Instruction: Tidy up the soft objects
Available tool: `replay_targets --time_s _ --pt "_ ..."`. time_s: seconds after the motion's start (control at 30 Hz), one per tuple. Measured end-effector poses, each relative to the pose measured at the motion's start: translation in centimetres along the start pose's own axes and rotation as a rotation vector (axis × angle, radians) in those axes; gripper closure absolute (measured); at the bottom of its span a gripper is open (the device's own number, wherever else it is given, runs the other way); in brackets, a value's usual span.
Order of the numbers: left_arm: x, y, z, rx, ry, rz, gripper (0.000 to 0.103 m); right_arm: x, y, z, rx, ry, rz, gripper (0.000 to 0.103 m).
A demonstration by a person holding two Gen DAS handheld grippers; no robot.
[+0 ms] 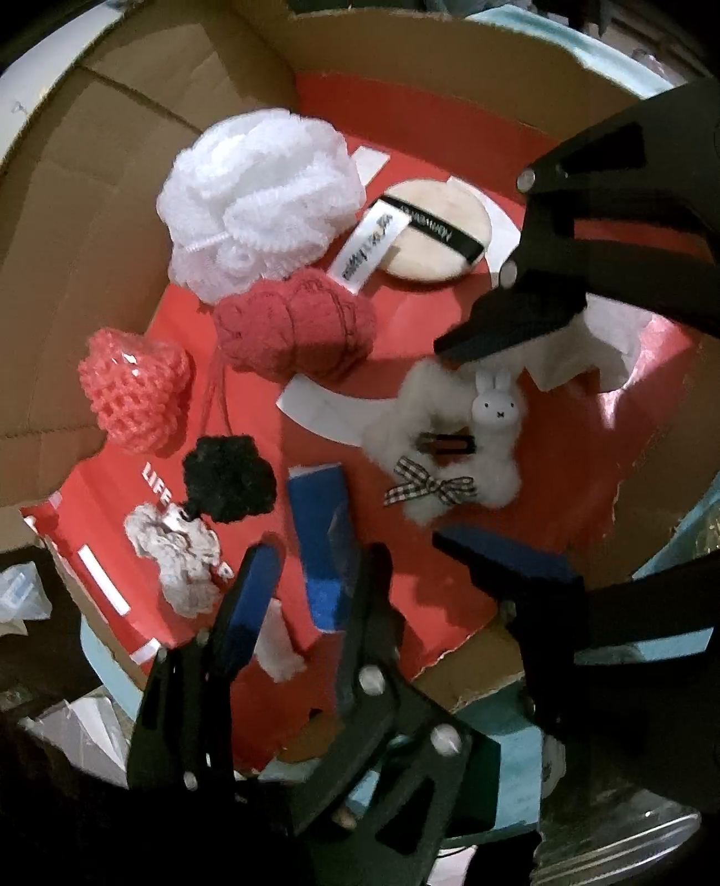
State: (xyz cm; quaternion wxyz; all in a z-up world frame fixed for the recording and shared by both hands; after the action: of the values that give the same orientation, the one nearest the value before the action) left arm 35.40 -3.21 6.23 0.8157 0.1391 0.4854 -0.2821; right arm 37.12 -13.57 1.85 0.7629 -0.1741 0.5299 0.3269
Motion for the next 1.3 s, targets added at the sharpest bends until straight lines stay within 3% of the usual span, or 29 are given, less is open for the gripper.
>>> replay_targets --time_s 0.07,0.2,0.3,0.4,0.53,0.73,0.9,1.3 --pt "-1.0 0.1 -0.1 -0.026 -0.021 0.006 0.032 -0.5 -0.3 -0.1 0.025 -0.016 0.001 0.040" --pt "-3.4 0.3 -0.7 -0.090 -0.068 0.016 0.024 -2.4 -0.9 -0.5 0.088 -0.057 -0.012 0.039" --pt "-5.1 0.5 -1.5 -0.134 -0.102 0.046 0.015 -4.7 -0.9 -1.3 0.140 -0.095 -0.050 0.026" --pt "-6.6 0.4 -2.5 -0.180 -0.133 0.080 0.006 -7.1 -0.4 -2.1 0.188 -0.132 -0.083 0.025" --pt "-7.9 0.4 -3.9 -0.232 -0.174 0.166 0.002 -10.0 0.4 -3.4 0.248 -0.181 -0.131 0.022" --pt "-8.0 1.3 -5.6 -0.353 -0.181 0.206 0.002 -11.6 0.9 -5.5 0.398 -0.243 -0.252 0.016" --pt "-6.3 1.3 -5.9 -0.374 -0.142 0.230 0.002 -10.6 0.3 -7.0 0.506 -0.233 -0.236 0.016" --pt "-3.4 1.9 -6.1 -0.429 -0.071 0.260 0.002 -7.5 -0.1 -6.5 0.584 -0.223 -0.206 0.016"
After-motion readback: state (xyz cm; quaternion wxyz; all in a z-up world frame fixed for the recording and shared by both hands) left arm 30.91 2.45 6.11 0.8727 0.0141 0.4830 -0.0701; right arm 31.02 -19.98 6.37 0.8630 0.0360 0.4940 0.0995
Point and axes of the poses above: each gripper's, at about its wrist camera, not at the fingertips, and x roughly the way its jaws point, y to its left, z to its top, the point moved 2 cm from there along x, roughly the way its jaws point, and after that the axes turned 2 degrees about x, right-handed, at the moved point
